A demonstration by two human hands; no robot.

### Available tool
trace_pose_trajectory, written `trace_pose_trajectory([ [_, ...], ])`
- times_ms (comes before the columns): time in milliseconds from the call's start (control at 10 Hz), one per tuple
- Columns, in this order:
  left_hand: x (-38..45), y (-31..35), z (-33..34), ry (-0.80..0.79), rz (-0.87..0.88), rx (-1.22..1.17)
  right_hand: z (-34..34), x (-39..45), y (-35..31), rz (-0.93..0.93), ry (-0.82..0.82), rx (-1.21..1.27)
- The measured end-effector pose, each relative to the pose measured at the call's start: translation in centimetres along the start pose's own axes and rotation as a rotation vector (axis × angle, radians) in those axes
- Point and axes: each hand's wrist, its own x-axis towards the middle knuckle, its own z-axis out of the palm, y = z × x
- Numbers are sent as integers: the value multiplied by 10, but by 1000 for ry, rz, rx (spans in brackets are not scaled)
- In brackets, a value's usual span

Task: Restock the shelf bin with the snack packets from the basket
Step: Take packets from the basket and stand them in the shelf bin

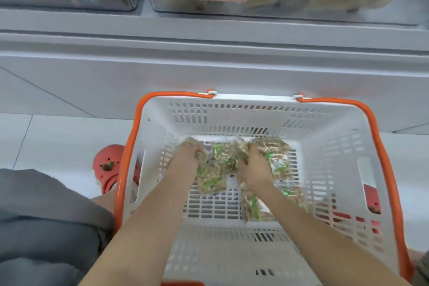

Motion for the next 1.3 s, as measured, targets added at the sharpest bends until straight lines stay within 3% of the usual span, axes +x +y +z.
trace_pose_trajectory([
  [100,-22,10,-25,-153,-134,-85,-34,-18,1,209,-146,670],
  [200,-45,34,-38,-234,-13,-28,-79,-43,-2,259,-364,1075],
  [400,-164,93,-36,-153,627,231,-171,-99,-16,112,-486,1270],
  [600,-275,105,-27,-103,1144,284,-236,-150,-36,-98,-589,1460],
  [700,-295,98,-21,-28,1311,271,-246,-167,-46,-157,-646,1424],
  [800,-297,92,-12,-86,1361,226,-241,-170,-55,-136,-587,1429],
  [900,-298,94,-10,-152,1176,115,-239,-164,-68,-93,-524,1498],
  [1100,-315,112,-28,-752,662,-651,-248,-153,-82,-146,-448,1445],
  [1200,-309,109,-27,-772,530,-414,-247,-152,-86,-198,-494,1345],
  [1300,-301,104,-22,-671,443,-434,-253,-153,-91,-262,-488,1151],
])
